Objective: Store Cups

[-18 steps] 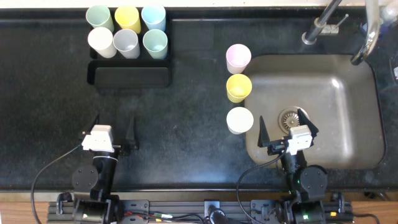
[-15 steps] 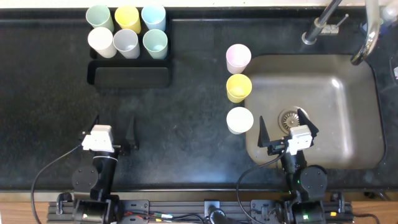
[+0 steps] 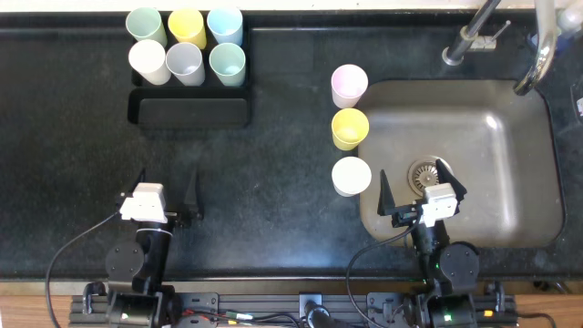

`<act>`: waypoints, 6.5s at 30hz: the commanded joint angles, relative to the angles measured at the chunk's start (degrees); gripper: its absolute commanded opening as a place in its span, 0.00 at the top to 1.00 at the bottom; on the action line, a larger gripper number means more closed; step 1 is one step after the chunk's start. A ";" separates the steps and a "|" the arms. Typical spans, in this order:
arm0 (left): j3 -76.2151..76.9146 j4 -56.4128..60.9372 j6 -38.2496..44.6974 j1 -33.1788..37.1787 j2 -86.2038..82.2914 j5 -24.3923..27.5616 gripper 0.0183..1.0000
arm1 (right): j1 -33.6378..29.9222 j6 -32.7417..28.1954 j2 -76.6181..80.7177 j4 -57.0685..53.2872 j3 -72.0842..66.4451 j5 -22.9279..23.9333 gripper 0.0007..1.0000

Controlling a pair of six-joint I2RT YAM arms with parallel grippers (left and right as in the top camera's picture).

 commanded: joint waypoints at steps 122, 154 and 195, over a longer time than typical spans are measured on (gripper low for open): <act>124.43 -71.32 -20.00 -3.85 98.57 -13.68 0.98 | -0.02 0.20 -0.59 0.28 -0.74 -0.37 0.00; 93.77 -56.78 -8.35 13.79 102.53 -6.69 0.98 | -0.02 0.20 -0.59 0.31 -0.74 -0.37 0.01; 93.72 -50.88 -7.26 13.79 111.16 -6.54 0.73 | -0.02 0.20 -0.59 0.28 -0.74 -0.37 0.00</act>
